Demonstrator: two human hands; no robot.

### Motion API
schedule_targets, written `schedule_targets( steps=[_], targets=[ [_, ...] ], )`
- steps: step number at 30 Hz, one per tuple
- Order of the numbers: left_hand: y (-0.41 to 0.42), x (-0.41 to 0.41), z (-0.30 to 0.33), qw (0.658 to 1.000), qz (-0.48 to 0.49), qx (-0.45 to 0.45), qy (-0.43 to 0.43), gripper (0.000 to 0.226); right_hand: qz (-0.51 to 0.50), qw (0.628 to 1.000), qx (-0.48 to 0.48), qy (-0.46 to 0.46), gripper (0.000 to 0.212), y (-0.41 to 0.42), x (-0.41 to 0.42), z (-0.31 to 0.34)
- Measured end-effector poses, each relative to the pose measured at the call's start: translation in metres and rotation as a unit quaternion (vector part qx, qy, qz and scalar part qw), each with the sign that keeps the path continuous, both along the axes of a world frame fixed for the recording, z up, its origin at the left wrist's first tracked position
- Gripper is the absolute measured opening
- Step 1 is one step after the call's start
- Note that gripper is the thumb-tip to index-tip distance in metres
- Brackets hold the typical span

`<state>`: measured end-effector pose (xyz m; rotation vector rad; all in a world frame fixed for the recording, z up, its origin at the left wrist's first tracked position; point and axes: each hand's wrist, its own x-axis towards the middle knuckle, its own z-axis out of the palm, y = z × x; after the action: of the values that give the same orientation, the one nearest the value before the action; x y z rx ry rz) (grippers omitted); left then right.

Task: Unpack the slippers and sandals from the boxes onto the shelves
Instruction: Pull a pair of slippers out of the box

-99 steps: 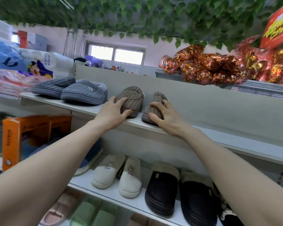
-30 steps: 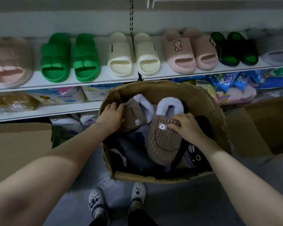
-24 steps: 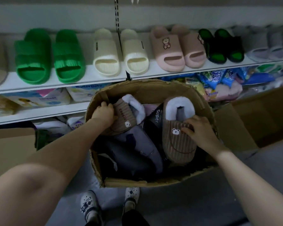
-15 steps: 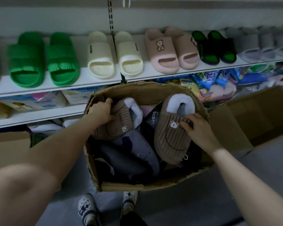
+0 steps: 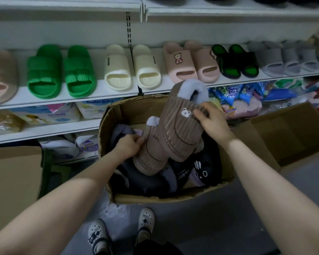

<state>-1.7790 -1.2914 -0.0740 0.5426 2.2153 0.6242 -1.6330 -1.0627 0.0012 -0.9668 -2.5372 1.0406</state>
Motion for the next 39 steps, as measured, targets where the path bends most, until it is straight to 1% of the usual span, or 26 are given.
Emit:
schedule_targets(
  steps=[1,2,3,4,5,6,7,8,10,11,13,15,16,17,18,20,21,24,26,28,29,30,33,36,39],
  targets=[
    [-0.004,-0.004,0.005,0.997,0.059,0.04,-0.037,0.044,0.013,1.0,0.003,-0.012,0.014,-0.009,-0.005,-0.003],
    [-0.008,-0.006,0.012,0.986,0.101,0.099,-0.091,0.047,0.025,1.0,0.002,-0.016,0.015,-0.019,-0.012,-0.007],
    [-0.01,-0.006,0.021,0.967,0.12,0.161,-0.157,0.05,0.033,0.999,-0.005,-0.025,0.018,-0.028,-0.02,-0.013],
    [-0.013,-0.005,0.028,0.949,0.117,0.206,-0.208,0.057,0.04,0.998,-0.013,-0.039,0.021,-0.038,-0.028,-0.017],
    [-0.015,-0.004,0.033,0.939,0.109,0.228,-0.232,0.062,0.046,0.998,-0.018,-0.049,0.023,-0.047,-0.036,-0.021],
    [-0.018,-0.005,0.035,0.941,0.107,0.232,-0.222,0.063,0.052,0.997,-0.026,-0.053,0.024,-0.054,-0.042,-0.025],
    [-0.021,-0.007,0.036,0.946,0.114,0.234,-0.192,0.065,0.052,0.997,-0.042,-0.041,0.024,-0.061,-0.048,-0.026],
    [-0.026,-0.011,0.035,0.951,0.128,0.238,-0.15,0.067,0.039,0.996,-0.073,-0.018,0.024,-0.065,-0.051,-0.028],
    [-0.039,-0.021,0.035,0.946,0.161,0.264,-0.1,0.069,-0.007,0.991,-0.129,0.015,0.031,-0.069,-0.051,-0.032],
    [-0.048,-0.027,0.034,0.938,0.185,0.278,-0.091,0.067,-0.034,0.99,-0.134,-0.001,0.036,-0.069,-0.049,-0.038],
    [-0.064,-0.037,0.035,0.92,0.242,0.295,-0.088,0.061,-0.062,0.985,-0.132,-0.097,0.045,-0.069,-0.044,-0.059],
    [-0.076,-0.04,0.037,0.905,0.281,0.305,-0.097,0.056,-0.063,0.959,-0.2,-0.19,0.055,-0.078,-0.043,-0.08],
    [-0.082,-0.04,0.037,0.905,0.286,0.301,-0.095,0.055,-0.065,0.942,-0.249,-0.216,0.061,-0.085,-0.044,-0.087],
    [-0.088,-0.039,0.036,0.906,0.289,0.295,-0.092,0.055,-0.073,0.924,-0.297,-0.228,0.069,-0.091,-0.045,-0.094],
    [-0.094,-0.037,0.034,0.909,0.29,0.285,-0.094,0.056,-0.079,0.914,-0.328,-0.224,0.077,-0.096,-0.047,-0.103],
    [-0.105,-0.034,0.027,0.914,0.286,0.266,-0.11,0.062,-0.086,0.906,-0.366,-0.197,0.091,-0.104,-0.048,-0.115],
    [-0.11,-0.032,0.023,0.915,0.284,0.261,-0.115,0.065,-0.096,0.902,-0.381,-0.18,0.094,-0.105,-0.048,-0.127],
    [-0.117,-0.03,0.014,0.908,0.294,0.267,-0.131,0.073,-0.147,0.886,-0.421,-0.129,0.089,-0.116,-0.044,-0.12],
    [-0.118,-0.028,0.013,0.91,0.286,0.271,-0.132,0.074,-0.175,0.861,-0.47,-0.077,0.079,-0.119,-0.041,-0.115],
    [-0.119,-0.028,0.015,0.916,0.273,0.265,-0.131,0.073,-0.179,0.843,-0.505,-0.045,0.061,-0.12,-0.041,-0.113],
    [-0.121,-0.029,0.016,0.918,0.269,0.26,-0.133,0.073,-0.176,0.842,-0.508,-0.034,0.057,-0.121,-0.04,-0.109],
    [-0.123,-0.031,0.016,0.919,0.268,0.255,-0.137,0.073,-0.175,0.849,-0.498,-0.025,0.058,-0.123,-0.039,-0.105],
    [-0.131,-0.033,0.02,0.925,0.253,0.251,-0.13,0.074,-0.156,0.874,-0.46,-0.007,0.073,-0.131,-0.03,-0.091],
    [-0.143,-0.032,0.027,0.931,0.223,0.262,-0.117,0.073,-0.134,0.888,-0.44,0.025,0.076,-0.143,-0.012,-0.072],
    [-0.166,-0.029,0.035,0.925,0.212,0.286,-0.132,0.073,-0.135,0.916,-0.378,0.021,0.078,-0.16,0.0,-0.049]
  ],
)
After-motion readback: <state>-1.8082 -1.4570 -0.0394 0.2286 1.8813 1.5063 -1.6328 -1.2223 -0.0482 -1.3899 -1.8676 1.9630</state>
